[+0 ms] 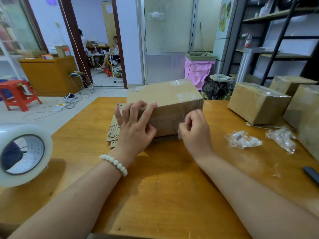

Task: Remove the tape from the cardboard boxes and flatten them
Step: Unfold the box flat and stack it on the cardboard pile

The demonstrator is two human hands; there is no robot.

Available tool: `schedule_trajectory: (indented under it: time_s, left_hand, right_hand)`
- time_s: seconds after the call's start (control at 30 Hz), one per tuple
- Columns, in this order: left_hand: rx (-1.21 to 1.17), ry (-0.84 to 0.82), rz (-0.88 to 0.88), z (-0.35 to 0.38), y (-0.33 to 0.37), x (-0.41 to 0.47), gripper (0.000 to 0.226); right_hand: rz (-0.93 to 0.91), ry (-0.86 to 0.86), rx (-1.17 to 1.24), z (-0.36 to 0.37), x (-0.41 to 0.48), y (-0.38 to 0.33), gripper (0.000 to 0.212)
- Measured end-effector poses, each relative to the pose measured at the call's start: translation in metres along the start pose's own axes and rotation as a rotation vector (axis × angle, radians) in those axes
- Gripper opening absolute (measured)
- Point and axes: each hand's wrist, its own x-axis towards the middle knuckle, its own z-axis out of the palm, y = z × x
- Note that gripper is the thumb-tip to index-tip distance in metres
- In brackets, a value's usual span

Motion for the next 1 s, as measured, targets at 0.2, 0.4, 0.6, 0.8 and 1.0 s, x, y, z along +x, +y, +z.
schedule_trajectory:
  time_s: [0.2, 0.4, 0.6, 0.8, 1.0]
  left_hand:
    - [-0.005, -0.006, -0.001, 0.002, -0.003, -0.001, 0.057]
    - [-0.007, 0.029, 0.041, 0.005, -0.003, 0.000, 0.055]
    - [-0.007, 0.039, 0.072, 0.005, -0.001, 0.000, 0.054]
    - [-0.035, 0.034, 0.071, 0.005, -0.001, 0.000, 0.052]
    - [-0.095, 0.012, 0.074, 0.004, -0.001, 0.000, 0.051]
  right_hand:
    - [0.002, -0.216, 0.001, -0.006, 0.002, 0.006, 0.044]
    - [-0.003, -0.159, 0.051, -0.006, 0.002, 0.008, 0.026]
    - [0.153, -0.138, 0.173, -0.008, 0.003, 0.008, 0.033]
    - [0.194, -0.192, 0.069, -0.007, 0.003, 0.009, 0.009]
    - [0.322, -0.267, -0.060, -0.007, 0.005, 0.013, 0.034]
